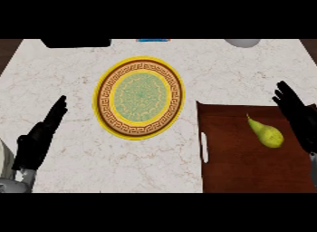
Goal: Pick the pear from the tray and place it in the plate
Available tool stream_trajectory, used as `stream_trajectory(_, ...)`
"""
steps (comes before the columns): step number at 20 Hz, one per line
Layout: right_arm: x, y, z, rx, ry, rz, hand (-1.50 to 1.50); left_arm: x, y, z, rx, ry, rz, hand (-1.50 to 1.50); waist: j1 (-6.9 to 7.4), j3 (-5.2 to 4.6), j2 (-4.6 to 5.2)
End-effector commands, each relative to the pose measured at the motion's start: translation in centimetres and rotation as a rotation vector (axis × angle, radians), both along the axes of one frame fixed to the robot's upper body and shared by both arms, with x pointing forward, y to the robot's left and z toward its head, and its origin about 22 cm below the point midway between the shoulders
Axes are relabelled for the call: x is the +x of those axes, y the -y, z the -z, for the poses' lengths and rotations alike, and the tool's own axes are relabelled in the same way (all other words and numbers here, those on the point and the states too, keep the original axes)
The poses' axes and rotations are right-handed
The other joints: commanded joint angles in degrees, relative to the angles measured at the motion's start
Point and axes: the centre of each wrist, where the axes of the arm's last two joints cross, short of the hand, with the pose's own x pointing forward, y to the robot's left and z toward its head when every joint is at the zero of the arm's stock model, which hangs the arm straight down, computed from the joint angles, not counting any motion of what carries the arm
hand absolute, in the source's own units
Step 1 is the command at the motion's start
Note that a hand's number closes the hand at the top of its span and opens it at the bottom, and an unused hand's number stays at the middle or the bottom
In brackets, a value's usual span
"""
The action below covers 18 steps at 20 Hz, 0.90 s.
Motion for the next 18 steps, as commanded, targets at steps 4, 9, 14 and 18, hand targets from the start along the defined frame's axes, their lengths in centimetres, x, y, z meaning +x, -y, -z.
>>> stream_trajectory(4, 0.9, -9.5, -0.5, 0.111, -0.018, -0.644, 1.5, 3.5, 1.5, -5.3, -0.035, 0.215, 0.093, 0.0, 5.1, -0.31, 1.23)
stream_trajectory(9, 1.3, -10.1, -5.5, -0.665, 0.07, -0.947, 1.5, 4.6, 3.9, -7.0, -0.112, 0.259, 0.143, 0.0, 5.72, -0.92, -0.04)
stream_trajectory(14, -4.2, -9.9, 4.3, -0.223, 0.001, -0.737, -1.5, 4.0, 0.7, -9.4, -0.121, 0.268, 0.073, 0.0, 1.68, -0.36, 0.89)
stream_trajectory(18, -3.3, -6.6, 3.8, -0.098, 0.084, -0.713, -1.5, 4.0, 0.1, -10.1, -0.121, 0.248, 0.078, 0.0, 1.65, -0.39, 0.93)
